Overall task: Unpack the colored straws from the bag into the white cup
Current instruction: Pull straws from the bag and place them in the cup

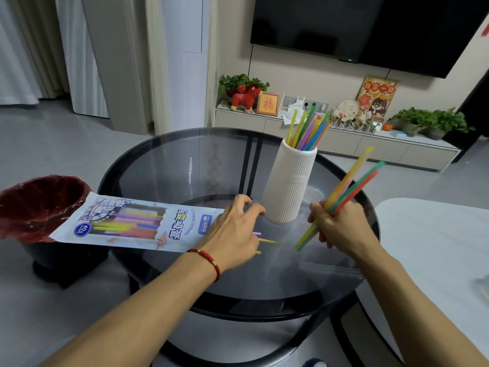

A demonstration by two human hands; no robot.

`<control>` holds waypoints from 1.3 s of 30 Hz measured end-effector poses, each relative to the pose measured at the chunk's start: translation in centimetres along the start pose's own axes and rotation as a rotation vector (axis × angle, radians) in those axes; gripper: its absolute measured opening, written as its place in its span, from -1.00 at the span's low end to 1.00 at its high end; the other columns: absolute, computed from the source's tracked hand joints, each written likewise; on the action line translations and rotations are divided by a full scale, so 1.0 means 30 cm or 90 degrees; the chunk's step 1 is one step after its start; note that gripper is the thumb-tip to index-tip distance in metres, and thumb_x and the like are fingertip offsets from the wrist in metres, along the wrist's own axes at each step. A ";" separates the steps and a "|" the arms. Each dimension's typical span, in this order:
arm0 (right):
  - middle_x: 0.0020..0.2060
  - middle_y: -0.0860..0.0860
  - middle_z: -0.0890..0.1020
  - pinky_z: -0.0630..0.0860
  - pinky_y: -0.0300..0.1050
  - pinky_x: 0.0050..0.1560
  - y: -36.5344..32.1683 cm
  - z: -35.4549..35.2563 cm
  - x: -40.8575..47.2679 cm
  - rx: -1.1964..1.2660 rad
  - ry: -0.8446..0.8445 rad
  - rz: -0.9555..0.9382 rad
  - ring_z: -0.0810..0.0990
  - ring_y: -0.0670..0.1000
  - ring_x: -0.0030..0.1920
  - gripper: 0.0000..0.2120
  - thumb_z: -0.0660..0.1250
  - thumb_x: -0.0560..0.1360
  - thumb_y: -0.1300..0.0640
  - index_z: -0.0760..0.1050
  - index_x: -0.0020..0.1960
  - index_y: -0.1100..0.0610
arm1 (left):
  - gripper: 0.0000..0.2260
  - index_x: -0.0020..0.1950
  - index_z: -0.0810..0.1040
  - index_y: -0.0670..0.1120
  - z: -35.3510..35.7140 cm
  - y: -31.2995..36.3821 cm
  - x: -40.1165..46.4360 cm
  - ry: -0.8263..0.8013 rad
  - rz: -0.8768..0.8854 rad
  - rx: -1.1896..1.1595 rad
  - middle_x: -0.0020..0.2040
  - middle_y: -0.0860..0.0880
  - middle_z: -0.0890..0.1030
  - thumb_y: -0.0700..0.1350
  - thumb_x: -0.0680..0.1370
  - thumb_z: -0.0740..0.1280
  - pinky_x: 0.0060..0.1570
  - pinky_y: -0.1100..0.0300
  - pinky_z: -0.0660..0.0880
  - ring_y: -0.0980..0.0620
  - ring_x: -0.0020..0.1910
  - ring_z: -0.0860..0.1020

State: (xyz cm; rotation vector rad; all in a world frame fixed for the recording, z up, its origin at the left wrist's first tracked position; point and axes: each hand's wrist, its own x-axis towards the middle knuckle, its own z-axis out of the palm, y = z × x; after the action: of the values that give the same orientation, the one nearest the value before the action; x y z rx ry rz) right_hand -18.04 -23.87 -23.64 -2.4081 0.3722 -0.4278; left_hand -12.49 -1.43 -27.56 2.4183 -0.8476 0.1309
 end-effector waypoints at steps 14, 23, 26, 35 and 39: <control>-0.42 0.07 0.69 0.58 -0.13 -0.47 -0.243 -0.220 0.174 0.512 0.241 -0.075 0.62 0.08 -0.46 -0.76 0.32 0.61 0.14 0.60 -0.21 0.17 | -0.62 0.26 0.43 0.07 -0.045 -0.023 0.005 0.072 -0.028 -0.119 0.30 0.10 0.31 -0.27 0.51 0.26 -0.02 0.10 0.55 0.30 -0.18 0.49; -0.31 0.25 0.71 0.71 0.16 -0.20 -0.319 -0.138 0.300 0.057 0.226 -0.070 0.71 0.20 -0.31 -0.72 0.30 0.51 0.08 0.65 -0.25 0.23 | -0.61 0.27 0.45 0.05 -0.046 -0.046 0.005 0.059 0.009 -0.118 0.24 0.11 0.32 -0.30 0.51 0.24 -0.28 0.61 0.35 0.63 -0.16 0.39; -0.22 0.24 0.74 0.71 0.23 -0.10 -0.348 -0.128 0.307 -0.015 0.193 -0.055 0.74 0.26 -0.13 -0.68 0.36 0.49 0.01 0.63 -0.17 0.30 | -0.62 0.26 0.45 0.05 -0.048 -0.055 -0.004 0.040 0.022 -0.117 0.21 0.11 0.31 -0.29 0.52 0.25 -0.31 0.61 0.35 0.64 -0.10 0.37; 0.13 0.14 0.60 0.57 0.05 0.14 -0.377 -0.155 0.299 0.037 0.352 -0.137 0.57 0.08 0.10 -0.55 0.37 0.53 -0.05 0.52 0.35 0.13 | -0.63 0.31 0.41 0.07 -0.072 -0.074 -0.004 0.037 0.000 -0.072 0.25 0.06 0.35 -0.19 0.53 0.28 0.07 0.14 0.48 0.08 0.17 0.39; 0.46 0.18 0.47 0.36 0.12 0.46 -0.343 -0.126 0.270 -0.112 0.191 -0.275 0.43 0.13 0.43 -0.56 0.21 0.69 0.05 0.38 0.53 0.16 | -0.61 0.34 0.40 0.06 -0.075 -0.085 -0.001 0.037 0.010 -0.055 0.25 0.05 0.37 -0.18 0.53 0.28 0.08 0.18 0.44 0.06 0.19 0.38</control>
State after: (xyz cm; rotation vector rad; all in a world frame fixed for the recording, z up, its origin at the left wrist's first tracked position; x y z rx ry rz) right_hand -10.58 -21.29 -12.52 -2.5984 0.0094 -0.9914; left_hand -10.77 1.44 -26.92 2.3165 -0.8284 0.1663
